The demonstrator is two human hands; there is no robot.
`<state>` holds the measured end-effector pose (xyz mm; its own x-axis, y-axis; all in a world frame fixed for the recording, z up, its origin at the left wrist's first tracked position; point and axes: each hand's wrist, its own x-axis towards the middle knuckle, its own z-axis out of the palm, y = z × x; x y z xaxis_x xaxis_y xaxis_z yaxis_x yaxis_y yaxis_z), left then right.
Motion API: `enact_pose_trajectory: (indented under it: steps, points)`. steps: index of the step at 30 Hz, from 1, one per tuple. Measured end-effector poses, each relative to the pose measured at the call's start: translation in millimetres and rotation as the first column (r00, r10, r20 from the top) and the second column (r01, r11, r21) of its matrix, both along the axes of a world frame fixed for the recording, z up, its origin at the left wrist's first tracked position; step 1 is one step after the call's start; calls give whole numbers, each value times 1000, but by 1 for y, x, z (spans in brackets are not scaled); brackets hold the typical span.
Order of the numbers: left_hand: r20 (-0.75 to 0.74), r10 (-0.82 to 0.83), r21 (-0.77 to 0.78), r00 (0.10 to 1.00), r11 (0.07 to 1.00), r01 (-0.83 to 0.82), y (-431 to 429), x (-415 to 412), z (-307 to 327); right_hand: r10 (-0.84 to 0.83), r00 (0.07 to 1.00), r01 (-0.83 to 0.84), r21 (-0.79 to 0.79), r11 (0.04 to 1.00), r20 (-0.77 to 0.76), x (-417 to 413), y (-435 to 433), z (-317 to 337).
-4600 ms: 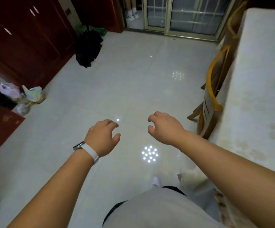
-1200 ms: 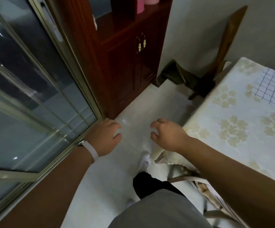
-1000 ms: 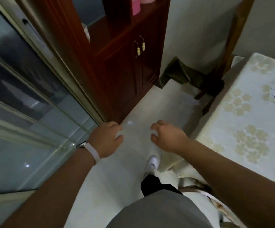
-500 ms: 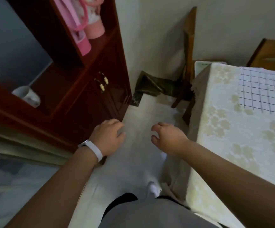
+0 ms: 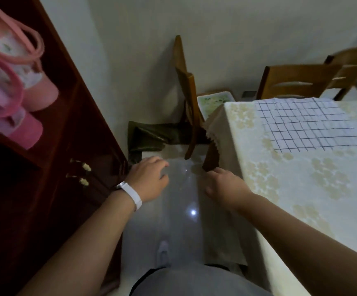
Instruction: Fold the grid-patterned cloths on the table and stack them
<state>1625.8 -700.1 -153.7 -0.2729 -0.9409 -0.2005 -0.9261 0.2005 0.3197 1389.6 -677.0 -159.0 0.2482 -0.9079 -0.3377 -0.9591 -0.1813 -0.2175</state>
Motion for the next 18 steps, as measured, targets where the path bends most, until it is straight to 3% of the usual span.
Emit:
enact_pose_trajectory:
  steps: [11, 18]
  points:
    - [7, -303, 39, 953, 952, 302, -117, -8, 6, -332, 943, 332, 13, 943, 24, -10, -48, -7]
    - [30, -452, 35, 891, 892, 451, -187, -67, -7, -536, 841, 536, 16, 844, 82, -51, -87, -21]
